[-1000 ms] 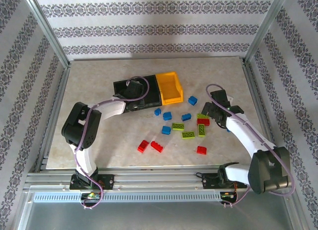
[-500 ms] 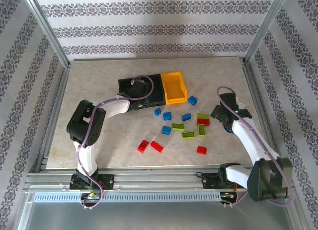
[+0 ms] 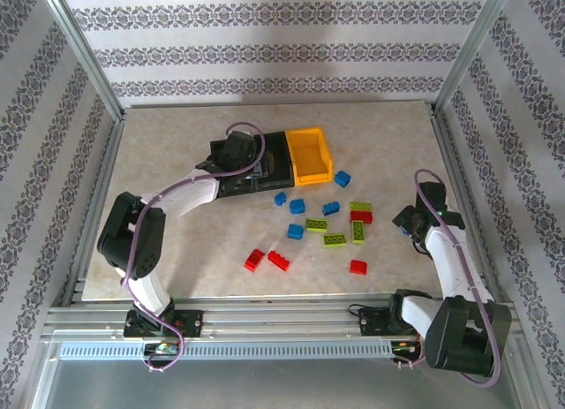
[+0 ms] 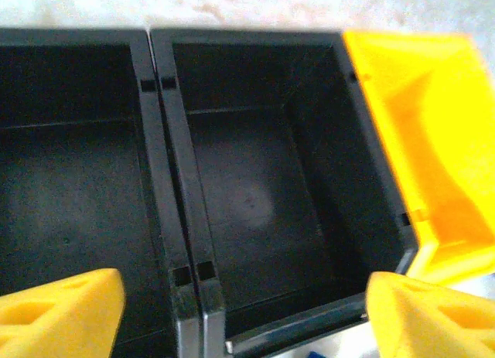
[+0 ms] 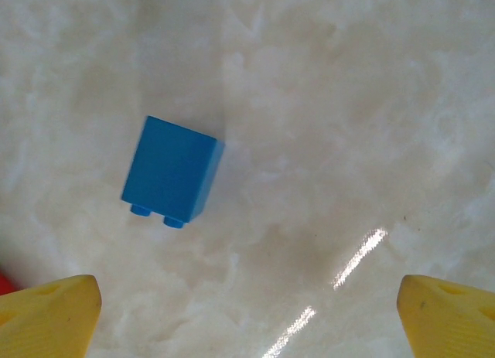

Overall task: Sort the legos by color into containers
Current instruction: Pick up the lego from the middle-right of the table.

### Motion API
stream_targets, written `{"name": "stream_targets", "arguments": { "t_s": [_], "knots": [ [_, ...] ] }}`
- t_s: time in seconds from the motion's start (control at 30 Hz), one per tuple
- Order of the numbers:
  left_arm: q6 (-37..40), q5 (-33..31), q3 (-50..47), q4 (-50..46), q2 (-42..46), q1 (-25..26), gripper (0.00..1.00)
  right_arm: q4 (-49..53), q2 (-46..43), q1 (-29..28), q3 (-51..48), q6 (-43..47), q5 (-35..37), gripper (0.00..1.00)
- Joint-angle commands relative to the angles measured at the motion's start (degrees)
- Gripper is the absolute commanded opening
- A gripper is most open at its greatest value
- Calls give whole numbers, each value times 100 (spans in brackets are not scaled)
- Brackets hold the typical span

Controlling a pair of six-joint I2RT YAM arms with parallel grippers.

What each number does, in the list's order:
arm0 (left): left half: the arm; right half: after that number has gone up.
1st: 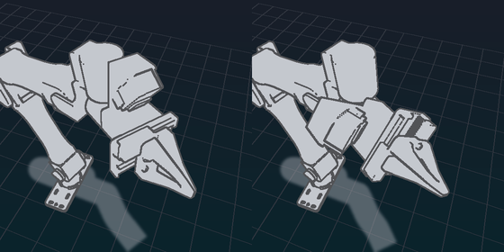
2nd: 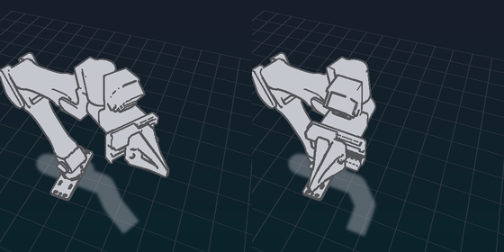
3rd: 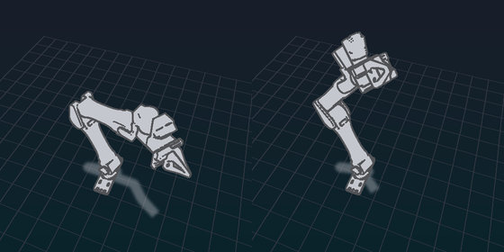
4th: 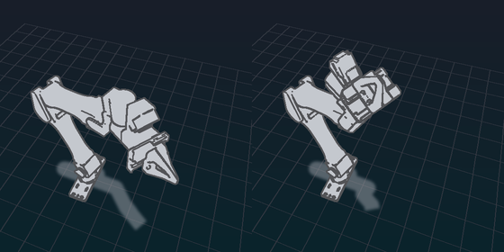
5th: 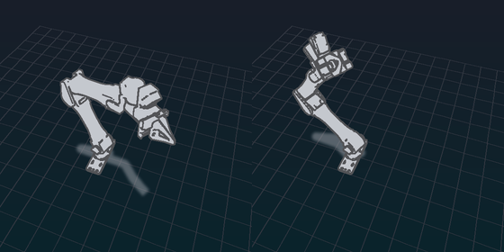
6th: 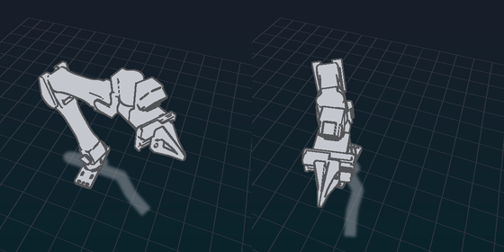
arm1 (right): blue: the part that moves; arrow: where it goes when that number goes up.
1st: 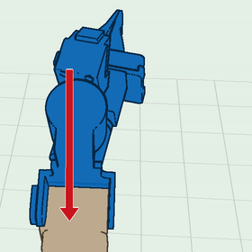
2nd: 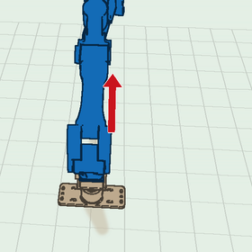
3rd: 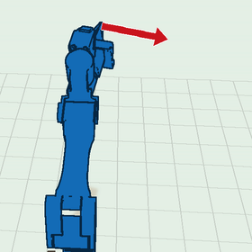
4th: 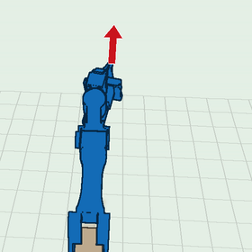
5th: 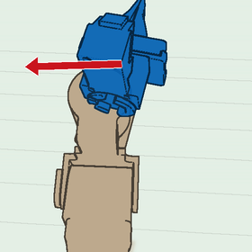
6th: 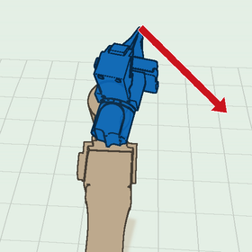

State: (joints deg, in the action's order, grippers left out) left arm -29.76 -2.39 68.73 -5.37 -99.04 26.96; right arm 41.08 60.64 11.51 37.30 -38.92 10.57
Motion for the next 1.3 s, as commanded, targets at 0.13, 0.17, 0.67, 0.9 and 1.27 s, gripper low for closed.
{"name": "stream_targets", "arguments": {
  "t_s": [0.13, 0.17, 0.67, 0.9, 1.27],
  "knots": [
    [146, -200, -437, -132, 721, 54, 100, -447, 502, 194, 7, -37, -580, 98],
    [163, -252, -519, -100, 814, 47, 100, -513, 614, 194, 46, -29, -604, 98],
    [466, -771, -1268, 53, 1537, 51, 99, -1040, 2189, 253, 623, 77, -660, 85],
    [496, -858, -1360, -10, 1607, 38, 100, -1239, 2677, 253, 807, 129, -909, 73],
    [323, -1045, -1429, -31, 1626, 20, 99, -1340, 2682, 194, 839, 291, -1289, 38]
  ]
}}
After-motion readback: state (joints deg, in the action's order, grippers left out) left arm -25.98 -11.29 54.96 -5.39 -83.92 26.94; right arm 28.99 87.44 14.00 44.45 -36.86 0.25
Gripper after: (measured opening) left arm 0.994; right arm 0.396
